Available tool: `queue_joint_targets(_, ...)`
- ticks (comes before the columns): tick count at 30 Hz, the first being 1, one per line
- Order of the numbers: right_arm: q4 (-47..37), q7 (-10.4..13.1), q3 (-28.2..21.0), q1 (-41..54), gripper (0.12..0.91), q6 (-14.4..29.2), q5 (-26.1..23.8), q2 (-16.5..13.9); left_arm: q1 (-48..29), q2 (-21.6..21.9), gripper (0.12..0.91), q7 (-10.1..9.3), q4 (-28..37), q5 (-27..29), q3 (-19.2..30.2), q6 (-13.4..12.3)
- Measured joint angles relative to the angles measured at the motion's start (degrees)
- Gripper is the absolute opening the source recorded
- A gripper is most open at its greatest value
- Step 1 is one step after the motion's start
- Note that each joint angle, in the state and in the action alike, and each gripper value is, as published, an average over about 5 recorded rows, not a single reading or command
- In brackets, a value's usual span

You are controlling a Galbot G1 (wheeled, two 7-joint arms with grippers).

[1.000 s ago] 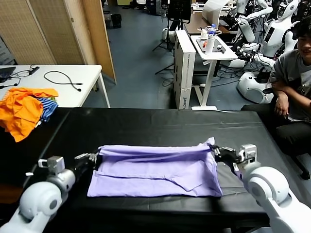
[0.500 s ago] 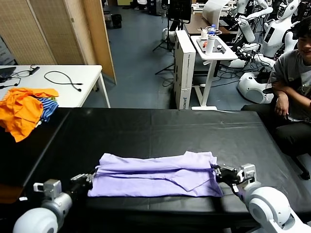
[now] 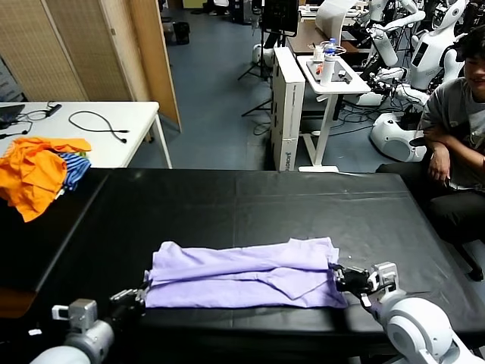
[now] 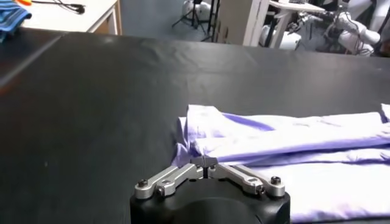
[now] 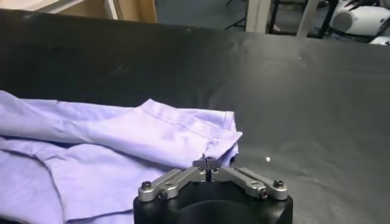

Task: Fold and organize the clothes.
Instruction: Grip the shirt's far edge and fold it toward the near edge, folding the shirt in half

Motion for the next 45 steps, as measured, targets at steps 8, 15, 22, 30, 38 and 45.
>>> queue_joint_targets(8,3.3,0.2,2.8,0.4,0.881,0.0,1.2,2.1,1.5,-2.4,0.796,-0.21,-2.5,-0.3,-3.1,0.6)
queue_joint_targets(15,-1.1,1.9,1.6,6.8,0.907,0.0,2.1,4.8,-4.7,-1.7,0.905,-1.31,-0.6,-2.5,-4.2,-0.5)
queue_joint_targets(22,-7.0,4.2,-0.6,11.8,0.907,0.0,2.0,8.2,-13.0,-0.9,0.907,-1.17,5.3,-2.6,-1.2,-1.5)
queue_joint_targets(30,-10.8,4.1,-1.2,13.4,0.907,0.0,1.9,10.7,-18.5,-0.4,0.907,-0.97,11.8,-3.9,2.7,-0.2)
queue_joint_targets(38,-13.2,4.0,-1.7,14.5,0.907,0.0,1.8,12.4,-20.1,0.0,0.907,-0.81,14.1,-3.9,4.8,0.4)
queue_joint_targets(45,-14.5,4.0,-2.1,14.7,0.906,0.4,1.1,13.6,-21.1,-0.1,0.906,-0.66,14.9,-3.9,6.1,0.6)
